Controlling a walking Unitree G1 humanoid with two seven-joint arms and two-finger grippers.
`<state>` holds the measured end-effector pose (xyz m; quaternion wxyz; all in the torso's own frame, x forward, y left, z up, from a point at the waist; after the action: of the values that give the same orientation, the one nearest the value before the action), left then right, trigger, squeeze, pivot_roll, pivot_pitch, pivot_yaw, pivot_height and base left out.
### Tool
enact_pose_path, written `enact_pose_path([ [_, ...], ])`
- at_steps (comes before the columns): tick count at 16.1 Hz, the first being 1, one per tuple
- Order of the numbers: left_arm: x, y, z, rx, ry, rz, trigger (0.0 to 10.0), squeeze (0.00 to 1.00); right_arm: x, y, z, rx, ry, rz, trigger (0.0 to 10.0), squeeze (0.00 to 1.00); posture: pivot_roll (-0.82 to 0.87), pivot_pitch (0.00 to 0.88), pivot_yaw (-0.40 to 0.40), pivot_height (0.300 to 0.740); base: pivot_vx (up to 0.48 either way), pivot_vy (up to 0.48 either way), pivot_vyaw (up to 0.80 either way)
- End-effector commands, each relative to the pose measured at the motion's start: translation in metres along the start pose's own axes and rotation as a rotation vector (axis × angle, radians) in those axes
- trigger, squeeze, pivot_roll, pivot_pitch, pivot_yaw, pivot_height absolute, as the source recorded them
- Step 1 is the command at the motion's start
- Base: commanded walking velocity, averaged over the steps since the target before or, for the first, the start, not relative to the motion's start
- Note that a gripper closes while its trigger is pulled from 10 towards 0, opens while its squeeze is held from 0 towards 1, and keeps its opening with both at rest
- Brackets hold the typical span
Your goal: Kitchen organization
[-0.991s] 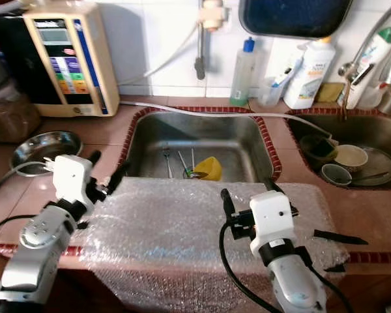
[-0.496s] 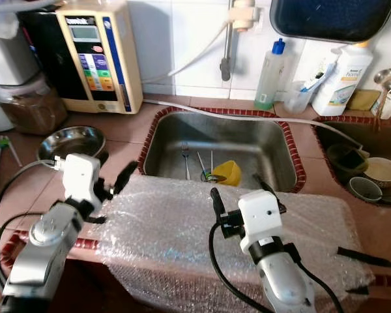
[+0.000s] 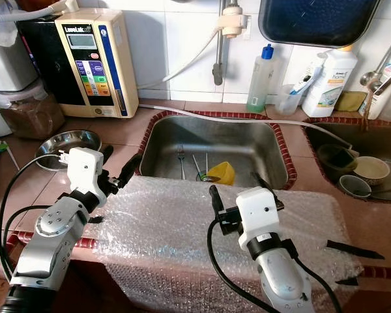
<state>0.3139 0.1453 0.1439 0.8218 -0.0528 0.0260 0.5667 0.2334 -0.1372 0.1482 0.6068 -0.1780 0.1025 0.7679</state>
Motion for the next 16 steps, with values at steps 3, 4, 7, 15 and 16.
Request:
enact_pose_path([
  [3, 0.0001, -0.0027, 0.0008, 0.010, 0.009, -0.016, 10.0, 0.00, -0.0018, -0.0013, 0.0014, -0.009, 0.003, -0.014, 10.0, 0.00, 0.00, 0.000, 0.062, 0.740, 0.000, 0.000, 0.00],
  [4, 0.0002, -0.0030, 0.0005, 0.013, 0.009, -0.016, 10.0, 0.00, -0.0024, -0.0012, 0.0012, -0.008, 0.004, -0.014, 10.0, 0.00, 0.00, 0.000, 0.062, 0.740, 0.000, 0.274, 0.00],
  [7, -0.0009, -0.0030, -0.0010, 0.020, 0.009, -0.020, 10.0, 0.00, -0.0030, -0.0008, 0.0008, -0.006, 0.004, -0.016, 10.0, 0.00, 0.00, 0.000, 0.062, 0.740, 0.000, 0.370, 0.00],
  [15, -0.0044, 0.0007, -0.0021, 0.015, -0.002, -0.042, 10.0, 0.00, -0.0024, 0.0001, -0.0013, 0.002, 0.003, -0.014, 10.0, 0.00, 0.00, 0.000, 0.064, 0.740, 0.000, 0.293, 0.00],
  [16, -0.0054, 0.0017, -0.0029, 0.016, 0.005, -0.044, 10.0, 0.00, -0.0022, 0.0003, -0.0012, 0.002, 0.002, -0.014, 10.0, 0.00, 0.00, 0.000, 0.063, 0.740, 0.000, 0.000, 0.00],
])
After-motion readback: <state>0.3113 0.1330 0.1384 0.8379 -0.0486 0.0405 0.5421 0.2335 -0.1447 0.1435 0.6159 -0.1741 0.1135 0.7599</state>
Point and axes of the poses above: a point about 5 cm out from each wrist's last joint towards the gripper, its own y axis pointing back from the gripper into the wrist, its own z axis along the axis of the wrist's last joint, x = y × z, the point moved 1 cm from there along -y, pointing out of the wrist towards the gripper, and after that the axes turned 10 degrees about y, right-handed, at the moved point
